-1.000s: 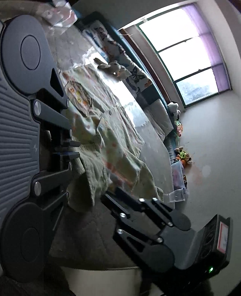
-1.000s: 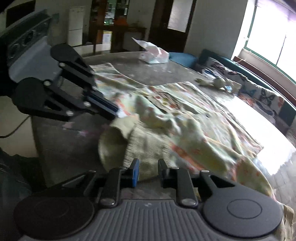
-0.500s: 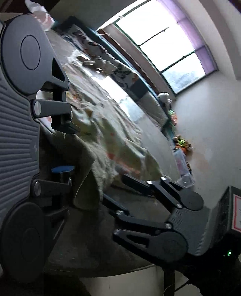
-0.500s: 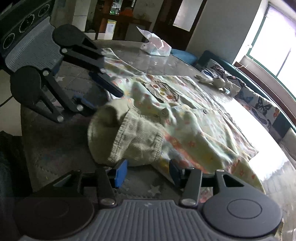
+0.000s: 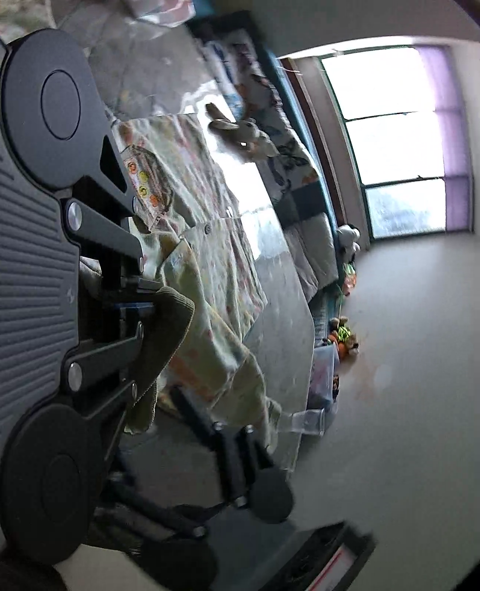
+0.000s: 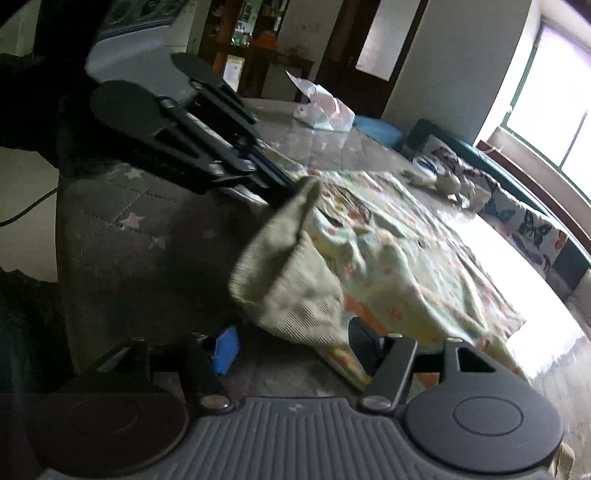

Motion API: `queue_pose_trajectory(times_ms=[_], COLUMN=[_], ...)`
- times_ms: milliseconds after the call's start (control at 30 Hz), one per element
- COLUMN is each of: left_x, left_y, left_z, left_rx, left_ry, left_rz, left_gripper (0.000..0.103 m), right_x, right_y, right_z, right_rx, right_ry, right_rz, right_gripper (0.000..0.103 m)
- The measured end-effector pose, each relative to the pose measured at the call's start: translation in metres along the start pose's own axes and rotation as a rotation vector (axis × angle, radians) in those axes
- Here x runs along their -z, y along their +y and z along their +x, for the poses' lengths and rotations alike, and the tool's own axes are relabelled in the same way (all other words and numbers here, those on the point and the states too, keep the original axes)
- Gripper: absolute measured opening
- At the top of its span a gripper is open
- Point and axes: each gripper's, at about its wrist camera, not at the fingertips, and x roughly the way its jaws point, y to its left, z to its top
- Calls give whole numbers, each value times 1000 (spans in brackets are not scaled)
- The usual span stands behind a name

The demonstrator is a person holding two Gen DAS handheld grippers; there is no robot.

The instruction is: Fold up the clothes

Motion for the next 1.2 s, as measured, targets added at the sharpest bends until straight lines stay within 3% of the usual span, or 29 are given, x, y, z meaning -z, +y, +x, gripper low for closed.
queue_pose_trajectory(times_ms=[100, 167, 267, 500, 600, 733, 833, 900, 967, 1200], left_x=[1, 3, 6, 18, 18, 9, 0, -7, -15, -38], left_y=[-2, -5, -7, -15, -8, 15, 36, 52, 68, 117], left_z=[-5, -11, -20, -30, -34, -41, -38, -29, -14, 51], left_rx=[10, 22, 43, 102, 115, 83, 28, -25, -90, -243], left_ry=[3, 5, 7, 72, 101, 103, 109, 118, 133, 207], left_rz=[9, 22, 35, 97, 101, 77, 30, -17, -59, -180], left_gripper=[5, 4, 4, 7, 9, 10, 16, 27, 29, 38], right_x=[-4, -6, -10, -8, -6, -11, -15, -18, -22, -27], right_y=[0, 0, 0, 7, 4, -11, -32, -47, -69, -136], right_z=[-2, -3, -5, -7, -4, -17, -27, -29, -27, 12], right_rx=[-25, -42, -68, -138, -175, -193, -178, -149, -89, 113], right_ry=[-12, -20, -32, 8, 29, 16, -2, -10, -22, 22], right_rz=[21, 35, 56, 62, 89, 125, 185, 223, 268, 407], right_gripper=[43, 17, 7, 8, 15, 19, 21, 27, 33, 34])
